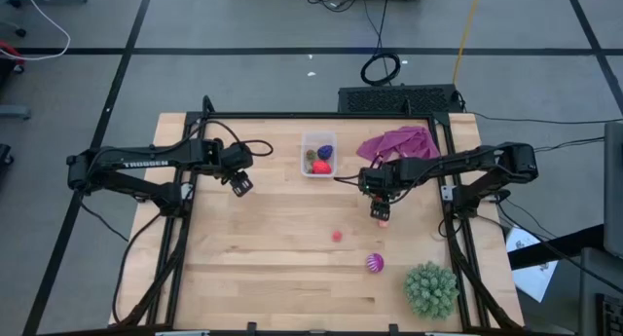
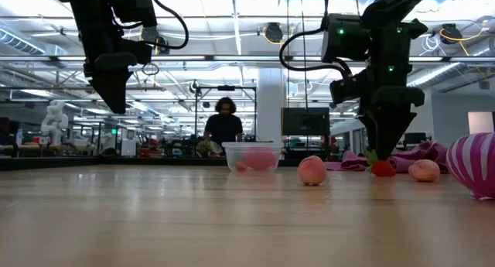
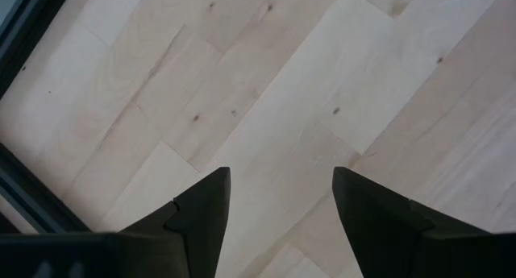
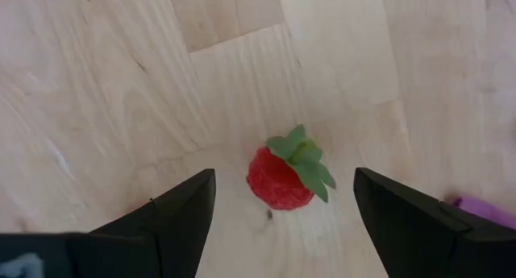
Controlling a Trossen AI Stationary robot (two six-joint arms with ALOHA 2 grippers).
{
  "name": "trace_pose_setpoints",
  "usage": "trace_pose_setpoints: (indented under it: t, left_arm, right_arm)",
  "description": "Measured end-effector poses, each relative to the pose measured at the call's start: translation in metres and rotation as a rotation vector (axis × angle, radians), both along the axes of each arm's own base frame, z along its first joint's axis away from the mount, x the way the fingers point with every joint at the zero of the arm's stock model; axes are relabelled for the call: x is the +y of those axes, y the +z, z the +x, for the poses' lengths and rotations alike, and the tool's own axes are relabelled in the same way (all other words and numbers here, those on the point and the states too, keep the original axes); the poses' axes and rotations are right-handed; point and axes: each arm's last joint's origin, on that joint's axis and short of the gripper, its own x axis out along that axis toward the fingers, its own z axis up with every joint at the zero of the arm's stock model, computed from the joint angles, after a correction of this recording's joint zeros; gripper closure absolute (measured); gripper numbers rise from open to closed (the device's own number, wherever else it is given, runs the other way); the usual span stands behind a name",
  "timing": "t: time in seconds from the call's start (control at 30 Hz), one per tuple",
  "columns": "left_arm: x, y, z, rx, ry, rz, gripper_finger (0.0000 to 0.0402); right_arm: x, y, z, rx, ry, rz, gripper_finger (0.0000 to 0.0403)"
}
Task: Pick and placing Produce into tupperware
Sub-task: Put the strawberry into the transparent bin
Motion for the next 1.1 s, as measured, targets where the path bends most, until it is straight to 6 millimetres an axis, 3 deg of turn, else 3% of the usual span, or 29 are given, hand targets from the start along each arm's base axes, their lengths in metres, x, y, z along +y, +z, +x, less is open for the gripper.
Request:
trace_pose_setpoints:
  t: [1.1]
  left_arm:
    - [0.0,0.0,0.0,0.001,-0.003,0.001,0.0176]
  right_arm:
    - [-0.0037,-0.0009,0.0021,-0.019,-0.045,0.002,0.0117]
